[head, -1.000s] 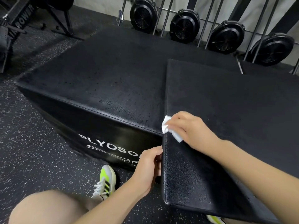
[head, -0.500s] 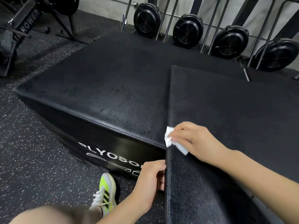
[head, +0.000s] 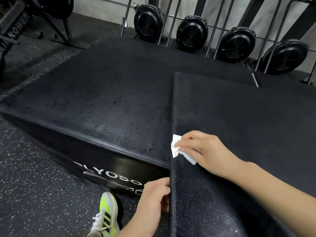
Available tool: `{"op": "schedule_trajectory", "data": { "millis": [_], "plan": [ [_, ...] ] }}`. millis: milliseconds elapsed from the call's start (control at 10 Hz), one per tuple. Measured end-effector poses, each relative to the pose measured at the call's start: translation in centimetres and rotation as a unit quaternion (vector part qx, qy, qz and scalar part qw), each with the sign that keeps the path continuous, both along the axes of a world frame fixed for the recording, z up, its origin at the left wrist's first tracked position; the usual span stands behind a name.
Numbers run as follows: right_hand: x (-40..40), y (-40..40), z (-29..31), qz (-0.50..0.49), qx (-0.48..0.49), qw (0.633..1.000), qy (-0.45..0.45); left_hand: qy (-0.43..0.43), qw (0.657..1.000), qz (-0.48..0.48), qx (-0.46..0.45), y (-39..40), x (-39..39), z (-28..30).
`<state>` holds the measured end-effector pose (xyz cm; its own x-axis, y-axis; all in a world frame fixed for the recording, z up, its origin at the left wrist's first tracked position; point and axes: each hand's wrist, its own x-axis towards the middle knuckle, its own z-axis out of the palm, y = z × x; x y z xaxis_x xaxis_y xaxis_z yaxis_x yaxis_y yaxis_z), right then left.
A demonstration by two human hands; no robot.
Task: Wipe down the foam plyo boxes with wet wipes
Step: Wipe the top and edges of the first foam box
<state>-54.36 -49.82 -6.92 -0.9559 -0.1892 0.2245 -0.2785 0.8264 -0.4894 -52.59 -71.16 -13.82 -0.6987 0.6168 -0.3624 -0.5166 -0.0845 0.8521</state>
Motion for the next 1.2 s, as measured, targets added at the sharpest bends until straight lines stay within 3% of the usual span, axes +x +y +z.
{"op": "schedule_trajectory", "data": {
  "millis": [100, 200, 300, 400, 500, 600, 700, 800, 900, 1000, 1200],
  "plan": [
    [-1.4, 0.9, -0.5, -0.022, 0.008, 1.0, 0.011, 0.113, 0.993, 0.043, 0.0, -0.2, 1.0, 1.6],
    [-3.4, 1.7, -0.5, -0.085, -0.027, 0.996, 0.015, 0.174, 0.98, 0.091, -0.036, -0.1, 1.8, 1.9],
    [-4.2, 2.1, 0.1, -0.109, -0.052, 0.993, -0.013, 0.317, 0.929, 0.135, -0.138, 0.2, 1.2, 2.2],
    [-4.2, 2.2, 0.7, -0.092, -0.038, 0.994, -0.035, 0.461, 0.844, 0.197, -0.19, 0.5, -1.2, 3.6],
    [-3.9, 2.4, 0.9, -0.07, 0.007, 0.997, -0.045, 0.501, 0.803, 0.234, -0.224, 1.7, -4.8, 5.7],
    [-3.4, 2.9, 1.1, -0.049, 0.038, 0.997, -0.044, 0.521, 0.806, 0.148, -0.24, 3.2, -8.6, 6.9],
    [-3.6, 3.7, 0.4, -0.037, 0.083, 0.996, -0.019, 0.533, 0.802, -0.022, -0.27, 4.6, -11.6, 7.2],
    [-5.2, 4.9, -0.4, -0.053, 0.096, 0.994, 0.01, 0.522, 0.797, -0.09, -0.29, 5.7, -13.7, 7.2],
    [-7.6, 5.7, -0.5, -0.071, 0.066, 0.995, 0.023, 0.524, 0.78, -0.125, -0.319, 6.3, -15.2, 6.9],
    [-9.1, 5.8, -0.3, -0.079, 0.056, 0.995, 0.024, 0.497, 0.8, -0.145, -0.305, 6.4, -16.2, 7.2],
    [-7.4, 6.6, -0.4, 0.043, 0.068, 0.997, 0.013, 0.446, 0.825, -0.21, -0.277, 4.9, -17.9, 7.2]
  ]
}}
